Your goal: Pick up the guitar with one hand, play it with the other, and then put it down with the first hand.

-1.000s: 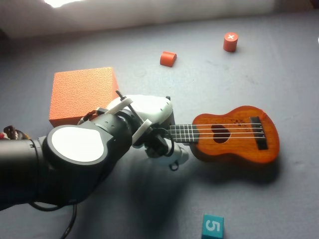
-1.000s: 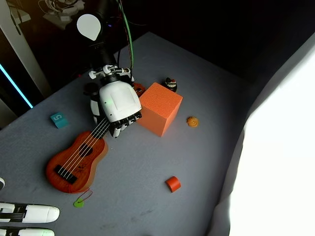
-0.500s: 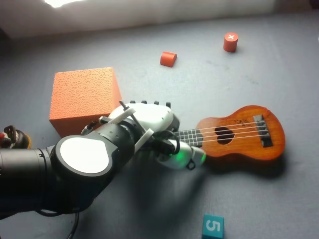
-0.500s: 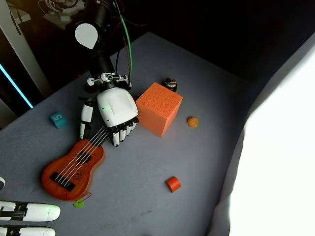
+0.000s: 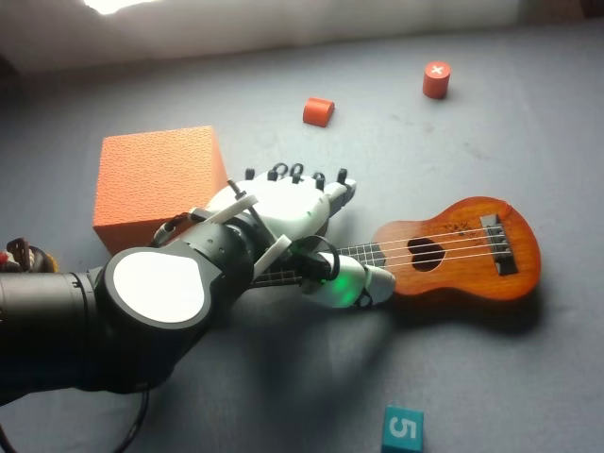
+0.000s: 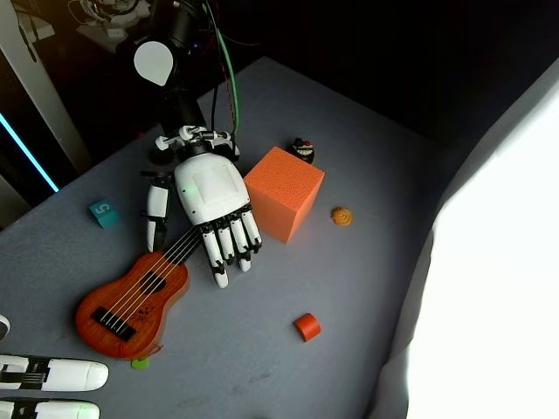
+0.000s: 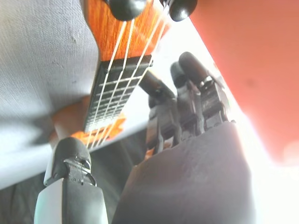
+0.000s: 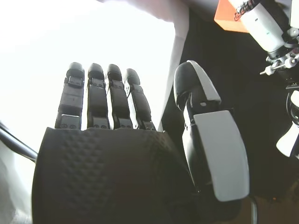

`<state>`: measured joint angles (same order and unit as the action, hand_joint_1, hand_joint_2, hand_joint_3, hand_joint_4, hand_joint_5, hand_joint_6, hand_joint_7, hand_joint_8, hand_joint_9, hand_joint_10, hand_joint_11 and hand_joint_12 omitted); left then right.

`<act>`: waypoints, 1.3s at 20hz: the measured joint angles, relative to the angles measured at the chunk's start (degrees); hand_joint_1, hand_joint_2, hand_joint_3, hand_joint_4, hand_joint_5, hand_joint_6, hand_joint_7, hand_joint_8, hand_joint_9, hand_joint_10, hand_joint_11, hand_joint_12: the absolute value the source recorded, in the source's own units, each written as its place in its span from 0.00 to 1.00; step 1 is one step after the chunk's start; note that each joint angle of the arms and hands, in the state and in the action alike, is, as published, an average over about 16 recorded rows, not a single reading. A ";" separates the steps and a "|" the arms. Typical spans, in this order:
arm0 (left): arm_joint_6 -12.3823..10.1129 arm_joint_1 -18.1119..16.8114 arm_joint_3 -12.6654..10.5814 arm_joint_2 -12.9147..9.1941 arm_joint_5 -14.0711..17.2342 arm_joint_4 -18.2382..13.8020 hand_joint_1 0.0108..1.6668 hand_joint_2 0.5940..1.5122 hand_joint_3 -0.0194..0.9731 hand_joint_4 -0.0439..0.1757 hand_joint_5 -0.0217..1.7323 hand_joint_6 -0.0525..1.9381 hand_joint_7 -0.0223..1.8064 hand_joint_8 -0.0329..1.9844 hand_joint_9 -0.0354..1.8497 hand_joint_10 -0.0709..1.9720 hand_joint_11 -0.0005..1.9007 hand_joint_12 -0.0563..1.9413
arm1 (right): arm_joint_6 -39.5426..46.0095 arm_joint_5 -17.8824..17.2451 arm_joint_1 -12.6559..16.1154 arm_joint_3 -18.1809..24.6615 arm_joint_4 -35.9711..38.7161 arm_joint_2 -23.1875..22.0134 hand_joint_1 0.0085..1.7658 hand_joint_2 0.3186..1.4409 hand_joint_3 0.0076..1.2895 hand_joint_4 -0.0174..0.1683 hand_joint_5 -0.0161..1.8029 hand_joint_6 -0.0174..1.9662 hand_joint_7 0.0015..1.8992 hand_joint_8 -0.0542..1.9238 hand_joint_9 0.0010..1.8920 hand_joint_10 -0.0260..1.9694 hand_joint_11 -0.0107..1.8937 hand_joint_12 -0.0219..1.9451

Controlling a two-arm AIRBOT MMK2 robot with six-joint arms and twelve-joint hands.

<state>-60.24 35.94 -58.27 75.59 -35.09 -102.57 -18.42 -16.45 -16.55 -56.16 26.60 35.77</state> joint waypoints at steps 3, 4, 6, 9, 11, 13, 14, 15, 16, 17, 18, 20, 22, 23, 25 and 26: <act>0.24 -1.01 -0.55 -0.06 1.11 -0.60 0.10 0.52 0.02 0.44 0.05 0.05 0.08 0.22 0.06 0.11 0.01 0.25 | -0.04 0.01 -0.05 0.00 0.00 0.00 0.33 0.93 0.01 0.07 0.08 0.03 0.05 0.02 0.03 0.02 0.02 0.04; 0.54 -1.50 -0.72 -0.13 1.63 -0.67 0.09 0.51 0.02 0.45 0.04 0.05 0.07 0.18 0.05 0.08 0.01 0.20 | -0.06 0.01 -0.06 0.01 0.00 0.00 0.33 0.93 0.01 0.07 0.08 0.03 0.05 0.02 0.03 0.02 0.02 0.04; 1.67 -2.82 -1.03 -0.40 2.76 -0.50 0.08 0.51 0.02 0.47 0.03 0.03 0.04 0.11 0.04 0.05 0.01 0.12 | -0.08 0.01 -0.07 0.02 0.00 0.00 0.33 0.93 0.01 0.07 0.09 0.03 0.06 0.02 0.03 0.02 0.02 0.06; 5.09 -5.79 -1.27 -1.12 4.38 1.42 0.08 0.52 0.02 0.44 0.05 0.04 0.05 0.03 0.05 0.10 0.01 0.18 | -0.14 0.01 -0.10 0.04 0.00 0.00 0.32 0.92 0.01 0.07 0.11 0.03 0.08 0.03 0.05 0.03 0.02 0.15; 8.83 -8.40 -1.24 -1.79 5.29 4.22 0.10 0.53 0.02 0.42 0.07 0.07 0.08 0.06 0.06 0.17 0.01 0.29 | -0.17 0.00 -0.10 0.06 0.01 0.00 0.32 0.92 0.01 0.07 0.13 0.05 0.11 0.03 0.06 0.08 0.02 0.24; 13.66 -11.33 -1.00 -2.67 5.98 8.30 0.14 0.56 0.02 0.39 0.08 0.14 0.11 0.12 0.08 0.26 0.01 0.40 | -0.20 -0.01 -0.10 0.08 0.01 0.00 0.32 0.92 0.01 0.07 0.15 0.11 0.14 0.06 0.08 0.16 0.02 0.34; 16.50 -12.90 -0.77 -3.21 6.24 10.76 0.16 0.58 0.02 0.37 0.09 0.20 0.12 0.17 0.09 0.31 0.02 0.46 | -0.21 0.00 -0.10 0.08 0.01 0.00 0.33 0.91 0.01 0.07 0.16 0.16 0.16 0.09 0.10 0.21 0.03 0.40; 19.53 -14.50 -0.49 -3.81 6.46 13.42 0.19 0.61 0.02 0.36 0.11 0.25 0.13 0.22 0.10 0.37 0.03 0.52 | -0.22 0.00 -0.10 0.09 0.01 0.00 0.33 0.91 0.01 0.08 0.17 0.21 0.18 0.14 0.11 0.26 0.03 0.46; 22.79 -16.15 -0.17 -4.46 6.57 16.30 0.22 0.63 0.02 0.34 0.13 0.31 0.15 0.28 0.12 0.42 0.04 0.58 | -0.24 -0.01 -0.10 0.10 0.02 0.00 0.34 0.91 0.01 0.08 0.19 0.27 0.20 0.19 0.13 0.32 0.04 0.52; 26.29 -17.85 0.20 -5.18 6.58 19.39 0.26 0.65 0.02 0.33 0.14 0.36 0.17 0.33 0.14 0.48 0.06 0.64 | -0.25 -0.02 -0.10 0.11 0.02 0.00 0.35 0.91 0.01 0.09 0.20 0.32 0.21 0.24 0.14 0.37 0.05 0.58; 29.99 -19.58 0.56 -5.94 6.49 22.64 0.29 0.67 0.02 0.33 0.17 0.41 0.20 0.38 0.16 0.54 0.08 0.70 | -0.26 -0.03 -0.10 0.13 0.02 0.00 0.36 0.91 0.01 0.10 0.22 0.37 0.23 0.29 0.16 0.43 0.07 0.64; 37.60 -23.04 1.36 -7.52 6.01 29.35 0.33 0.69 0.02 0.33 0.23 0.53 0.26 0.50 0.22 0.66 0.13 0.82 | -0.29 -0.05 -0.10 0.15 0.03 0.00 0.38 0.90 0.01 0.14 0.26 0.46 0.28 0.41 0.21 0.55 0.11 0.76; 44.87 -26.24 2.22 -9.08 5.32 35.95 0.36 0.71 0.03 0.30 0.30 0.65 0.34 0.62 0.29 0.77 0.21 0.92 | -0.31 -0.07 -0.10 0.17 0.03 0.00 0.39 0.90 0.01 0.15 0.30 0.55 0.34 0.53 0.27 0.67 0.17 0.86; 48.28 -27.68 2.68 -9.84 4.93 39.11 0.37 0.72 0.03 0.29 0.34 0.71 0.38 0.67 0.33 0.82 0.25 0.95 | -0.32 -0.08 -0.10 0.18 0.04 0.00 0.40 0.90 0.01 0.15 0.32 0.60 0.37 0.59 0.30 0.73 0.21 0.90; 54.38 -30.19 3.54 -11.24 4.14 44.76 0.37 0.73 0.03 0.30 0.41 0.82 0.44 0.79 0.41 0.88 0.34 0.97 | -0.32 -0.10 -0.10 0.20 0.05 0.00 0.40 0.89 0.01 0.15 0.37 0.71 0.43 0.71 0.37 0.84 0.29 0.95; 57.02 -31.29 3.93 -11.90 3.76 47.17 0.36 0.73 0.03 0.30 0.44 0.87 0.47 0.84 0.45 0.91 0.39 0.97 | -0.32 -0.11 -0.10 0.21 0.06 0.00 0.40 0.89 0.01 0.17 0.39 0.76 0.46 0.77 0.41 0.88 0.33 0.96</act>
<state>-3.23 4.65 -54.33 63.69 -31.33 -55.40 -18.74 -16.56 -16.64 -55.95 26.66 35.77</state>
